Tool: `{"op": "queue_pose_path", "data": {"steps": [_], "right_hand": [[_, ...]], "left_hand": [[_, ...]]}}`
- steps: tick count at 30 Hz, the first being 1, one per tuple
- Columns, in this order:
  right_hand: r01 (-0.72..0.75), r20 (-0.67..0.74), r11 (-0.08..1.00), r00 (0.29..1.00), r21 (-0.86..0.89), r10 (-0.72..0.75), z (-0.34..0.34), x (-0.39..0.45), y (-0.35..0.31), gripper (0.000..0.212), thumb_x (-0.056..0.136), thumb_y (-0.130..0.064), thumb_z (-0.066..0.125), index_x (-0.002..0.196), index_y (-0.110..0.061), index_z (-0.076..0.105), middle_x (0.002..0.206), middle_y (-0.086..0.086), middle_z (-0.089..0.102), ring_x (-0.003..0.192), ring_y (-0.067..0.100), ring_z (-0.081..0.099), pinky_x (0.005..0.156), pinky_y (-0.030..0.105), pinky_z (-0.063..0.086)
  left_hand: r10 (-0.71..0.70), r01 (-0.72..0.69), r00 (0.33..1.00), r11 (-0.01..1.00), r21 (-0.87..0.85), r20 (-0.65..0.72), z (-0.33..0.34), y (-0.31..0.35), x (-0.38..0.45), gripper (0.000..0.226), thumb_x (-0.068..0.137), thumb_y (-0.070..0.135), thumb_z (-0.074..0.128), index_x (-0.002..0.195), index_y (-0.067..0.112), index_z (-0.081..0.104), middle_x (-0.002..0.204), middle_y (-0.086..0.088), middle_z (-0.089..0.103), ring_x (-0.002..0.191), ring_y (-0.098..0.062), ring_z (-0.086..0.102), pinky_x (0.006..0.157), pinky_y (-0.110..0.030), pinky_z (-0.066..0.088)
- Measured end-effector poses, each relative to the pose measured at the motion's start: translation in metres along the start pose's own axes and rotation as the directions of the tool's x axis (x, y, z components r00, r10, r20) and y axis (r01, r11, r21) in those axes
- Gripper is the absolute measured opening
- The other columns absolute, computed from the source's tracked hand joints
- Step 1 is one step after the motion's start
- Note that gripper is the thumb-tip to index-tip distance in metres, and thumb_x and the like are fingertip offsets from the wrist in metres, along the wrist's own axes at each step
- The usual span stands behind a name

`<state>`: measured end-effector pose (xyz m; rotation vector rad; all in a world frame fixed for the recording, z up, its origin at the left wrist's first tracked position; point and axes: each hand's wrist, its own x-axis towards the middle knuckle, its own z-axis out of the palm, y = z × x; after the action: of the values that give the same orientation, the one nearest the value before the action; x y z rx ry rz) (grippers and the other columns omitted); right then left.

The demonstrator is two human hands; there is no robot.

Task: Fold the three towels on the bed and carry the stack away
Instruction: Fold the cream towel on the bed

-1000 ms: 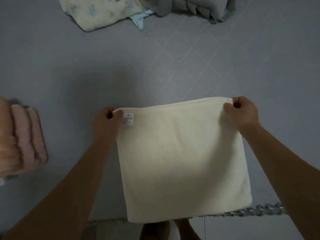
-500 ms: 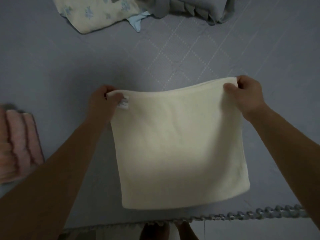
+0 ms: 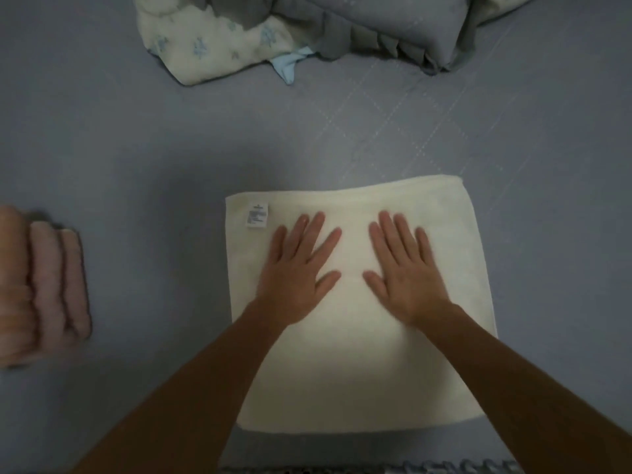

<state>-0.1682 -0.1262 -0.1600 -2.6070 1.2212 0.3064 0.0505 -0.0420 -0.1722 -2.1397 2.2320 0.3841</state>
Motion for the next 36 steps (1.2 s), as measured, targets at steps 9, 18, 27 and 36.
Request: {"op": "queue_pose_path", "data": {"steps": [9,18,27,36], "right_hand": [[-0.318,-0.019,0.943,0.947,0.098,0.321,-0.003,-0.096,0.076,0.082,0.093,-0.049,0.031,0.155,-0.013,-0.009,0.164,0.014,-0.006,0.150,0.033,-0.008,0.119,0.053,-0.006],[0.107,0.180,0.993,0.977,0.057,-0.115,0.030,-0.224,0.059,0.105,0.073,-0.045,0.075,0.155,-0.015,0.018,0.162,0.018,0.013,0.148,0.034,0.008,0.116,0.052,0.020],[0.177,-0.113,0.968,0.981,0.180,-0.159,-0.007,-0.215,0.071,0.040,0.063,0.001,0.087,0.099,-0.014,0.078,0.104,0.011,0.075,0.089,0.036,0.071,0.079,0.048,0.052],[-0.129,0.638,0.908,0.750,0.400,-0.174,-0.047,-0.274,0.065,0.014,0.088,-0.023,0.059,0.079,-0.033,0.063,0.088,-0.006,0.065,0.089,0.019,0.064,0.072,0.027,0.044]], "left_hand": [[-0.255,0.253,0.966,0.966,-0.044,-0.049,0.004,-0.023,-0.095,0.060,0.098,0.043,0.032,0.154,0.021,0.028,0.162,-0.013,0.021,0.150,-0.032,0.018,0.118,-0.056,0.015],[-0.141,0.163,0.979,0.975,-0.149,0.144,0.007,0.052,-0.235,0.066,0.079,0.039,0.070,0.138,0.016,0.055,0.150,-0.022,0.041,0.135,-0.044,0.043,0.097,-0.056,0.049],[-0.310,0.270,0.946,0.917,-0.294,-0.096,-0.005,0.067,-0.248,0.028,0.081,0.011,0.063,0.106,0.004,0.074,0.110,-0.015,0.074,0.095,-0.034,0.072,0.081,-0.048,0.058],[-0.185,0.311,0.903,0.905,-0.292,0.387,-0.036,0.086,-0.328,0.020,0.071,0.036,0.048,0.081,0.023,0.061,0.076,0.002,0.067,0.069,-0.024,0.066,0.057,-0.027,0.045]]}}
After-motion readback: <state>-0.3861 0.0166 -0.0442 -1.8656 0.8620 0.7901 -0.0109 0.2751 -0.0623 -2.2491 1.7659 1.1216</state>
